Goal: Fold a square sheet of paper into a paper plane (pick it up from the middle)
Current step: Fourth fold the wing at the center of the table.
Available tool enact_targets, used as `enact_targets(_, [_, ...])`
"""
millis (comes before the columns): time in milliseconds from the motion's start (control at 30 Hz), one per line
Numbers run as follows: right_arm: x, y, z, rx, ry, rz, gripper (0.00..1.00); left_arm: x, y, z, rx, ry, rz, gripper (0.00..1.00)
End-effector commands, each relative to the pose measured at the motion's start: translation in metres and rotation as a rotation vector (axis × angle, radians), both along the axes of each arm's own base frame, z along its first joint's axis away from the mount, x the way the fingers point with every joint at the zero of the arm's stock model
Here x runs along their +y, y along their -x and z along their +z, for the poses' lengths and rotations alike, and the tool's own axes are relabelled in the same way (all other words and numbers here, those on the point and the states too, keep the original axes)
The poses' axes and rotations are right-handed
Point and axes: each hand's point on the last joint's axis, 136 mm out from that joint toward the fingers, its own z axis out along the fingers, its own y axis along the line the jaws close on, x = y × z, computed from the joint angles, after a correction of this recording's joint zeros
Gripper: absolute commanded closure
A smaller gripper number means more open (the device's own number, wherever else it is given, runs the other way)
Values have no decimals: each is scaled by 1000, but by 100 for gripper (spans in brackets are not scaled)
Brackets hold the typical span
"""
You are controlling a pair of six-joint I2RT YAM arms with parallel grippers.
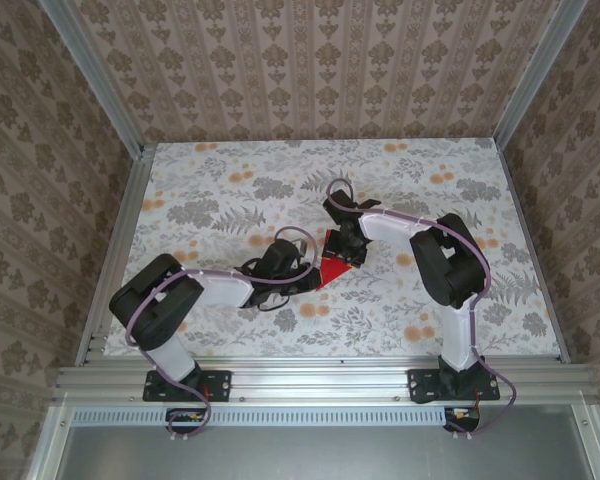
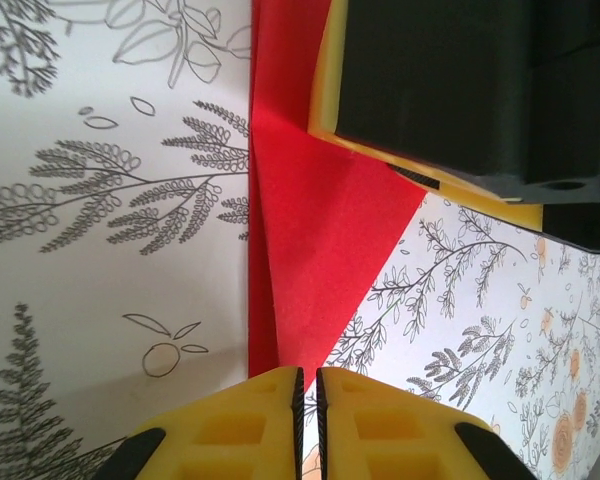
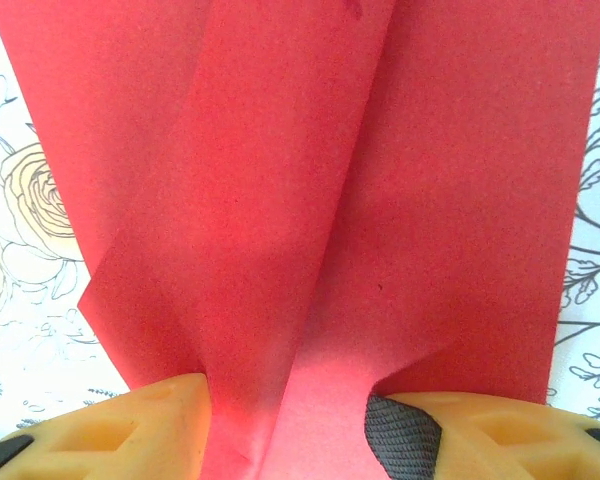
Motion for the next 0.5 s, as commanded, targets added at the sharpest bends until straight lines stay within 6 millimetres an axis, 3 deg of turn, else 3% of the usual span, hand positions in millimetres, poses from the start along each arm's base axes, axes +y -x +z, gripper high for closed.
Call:
enact_targets(0, [-87,90,-126,344,374,11,44,-17,-6,13,-18,54,-33,85])
enact_targets(233, [-88,91,-128,347,376,6,44,-24,-4,6,-2,45,-56,85])
enact_targets(467, [-88,92,-129,347,381,6,44,-12,3,-12,33,-37,-35,86])
